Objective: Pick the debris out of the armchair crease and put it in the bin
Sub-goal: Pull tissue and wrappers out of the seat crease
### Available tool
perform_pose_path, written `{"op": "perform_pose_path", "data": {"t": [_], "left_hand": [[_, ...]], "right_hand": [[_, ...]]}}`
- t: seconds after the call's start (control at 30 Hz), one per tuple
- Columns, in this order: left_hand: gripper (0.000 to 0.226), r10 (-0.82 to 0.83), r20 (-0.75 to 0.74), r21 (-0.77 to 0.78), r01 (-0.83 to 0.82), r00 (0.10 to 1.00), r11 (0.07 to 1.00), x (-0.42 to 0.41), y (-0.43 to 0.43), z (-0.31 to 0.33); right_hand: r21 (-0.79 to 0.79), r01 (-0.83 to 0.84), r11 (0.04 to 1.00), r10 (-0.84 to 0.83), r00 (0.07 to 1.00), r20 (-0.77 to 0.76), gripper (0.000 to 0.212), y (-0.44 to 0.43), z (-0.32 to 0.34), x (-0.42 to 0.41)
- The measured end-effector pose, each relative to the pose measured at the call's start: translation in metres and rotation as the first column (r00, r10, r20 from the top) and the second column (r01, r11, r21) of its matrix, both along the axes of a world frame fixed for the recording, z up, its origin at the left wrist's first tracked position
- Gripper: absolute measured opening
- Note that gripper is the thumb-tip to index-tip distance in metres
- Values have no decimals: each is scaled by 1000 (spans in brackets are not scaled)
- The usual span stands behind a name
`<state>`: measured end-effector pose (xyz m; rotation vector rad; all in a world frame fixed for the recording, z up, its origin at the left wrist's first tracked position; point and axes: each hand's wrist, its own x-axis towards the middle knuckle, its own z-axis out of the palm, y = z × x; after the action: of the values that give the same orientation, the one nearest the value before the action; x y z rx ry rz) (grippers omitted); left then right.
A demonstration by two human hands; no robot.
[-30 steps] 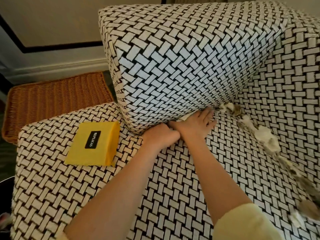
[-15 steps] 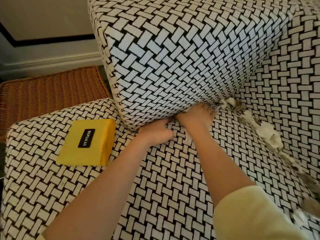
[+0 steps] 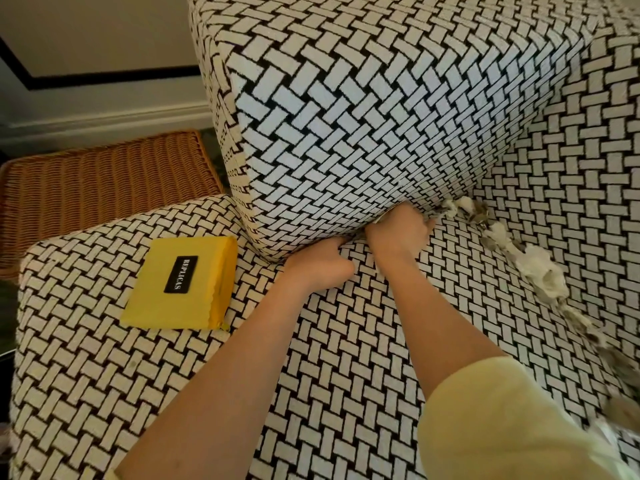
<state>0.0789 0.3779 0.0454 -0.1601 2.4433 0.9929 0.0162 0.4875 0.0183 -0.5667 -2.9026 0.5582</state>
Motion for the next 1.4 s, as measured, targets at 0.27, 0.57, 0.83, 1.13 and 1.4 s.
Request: {"op": "perform_pose_path", "data": {"t": [0.27, 0.57, 0.83, 1.13, 1.4], "left_hand": [[67, 0, 2, 12, 0, 1000, 1000, 1, -1, 2], [63, 1, 12, 15, -1, 1000, 1000, 2, 0, 3], [59, 1, 38, 58, -3, 999, 998, 1, -4, 4], [63, -4, 35, 67, 2, 999, 998, 2, -4, 5], [62, 14, 18, 43, -15, 1000, 999, 3, -2, 3]], "right_hand": [[-151, 19, 988, -29, 998, -62, 12, -1, 5, 4], [-201, 56, 978, -78, 992, -100, 27, -1, 11, 7], [-196, 13, 980, -39, 990, -133, 19, 16, 17, 6], [-397, -7, 918, -129, 940, -315, 15, 34, 16, 23], [-676, -35, 736, -245, 917, -314, 48, 39, 13, 46]]}}
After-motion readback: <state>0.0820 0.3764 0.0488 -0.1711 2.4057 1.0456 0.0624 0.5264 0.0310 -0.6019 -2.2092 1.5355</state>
